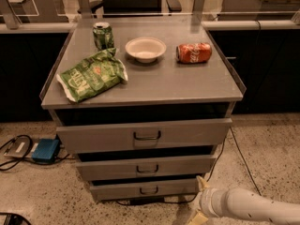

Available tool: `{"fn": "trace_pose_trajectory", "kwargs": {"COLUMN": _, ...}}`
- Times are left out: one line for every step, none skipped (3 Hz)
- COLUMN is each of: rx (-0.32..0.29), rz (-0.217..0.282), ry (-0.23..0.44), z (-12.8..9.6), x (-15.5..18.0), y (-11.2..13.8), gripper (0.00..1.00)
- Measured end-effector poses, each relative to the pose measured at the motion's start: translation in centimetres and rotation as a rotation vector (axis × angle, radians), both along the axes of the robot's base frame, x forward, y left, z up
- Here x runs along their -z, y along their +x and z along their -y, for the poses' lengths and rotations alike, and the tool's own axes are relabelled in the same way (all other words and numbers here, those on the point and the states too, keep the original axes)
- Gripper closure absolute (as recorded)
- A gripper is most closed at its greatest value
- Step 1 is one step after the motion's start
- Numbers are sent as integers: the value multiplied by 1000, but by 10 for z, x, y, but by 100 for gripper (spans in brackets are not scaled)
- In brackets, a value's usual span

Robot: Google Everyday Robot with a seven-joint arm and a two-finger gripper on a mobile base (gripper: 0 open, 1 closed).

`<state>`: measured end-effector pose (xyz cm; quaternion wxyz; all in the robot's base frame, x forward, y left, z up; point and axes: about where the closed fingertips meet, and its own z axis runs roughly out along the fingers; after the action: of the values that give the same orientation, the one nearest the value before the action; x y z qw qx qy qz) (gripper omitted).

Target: Open bottom drawer

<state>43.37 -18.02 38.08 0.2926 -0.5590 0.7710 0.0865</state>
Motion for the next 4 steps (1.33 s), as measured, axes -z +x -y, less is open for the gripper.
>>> {"fn": "trace_pose_trajectory", "kwargs": {"rx": -10, "rz": -79, "ry": -13, "z": -12, "x": 47, "y": 2, "gripper": 0}}
{"fn": "trace_pose_trajectory", "kwargs": {"rx": -15, "rz": -151, "ry": -16, "z": -19, "x": 90, "y": -1, "gripper": 0}}
{"fn": "trace_pose_trajectory", "kwargs": {"rx": -11, "rz": -179, "ry": -17, "z": -24, "x": 130, "y": 10, "gripper": 0}}
{"fn": "trace_pose_trajectory", "kwargs": {"rx": -7, "rz": -149, "ry": -7, "z": -29, "x": 145, "y": 28, "gripper": 0}}
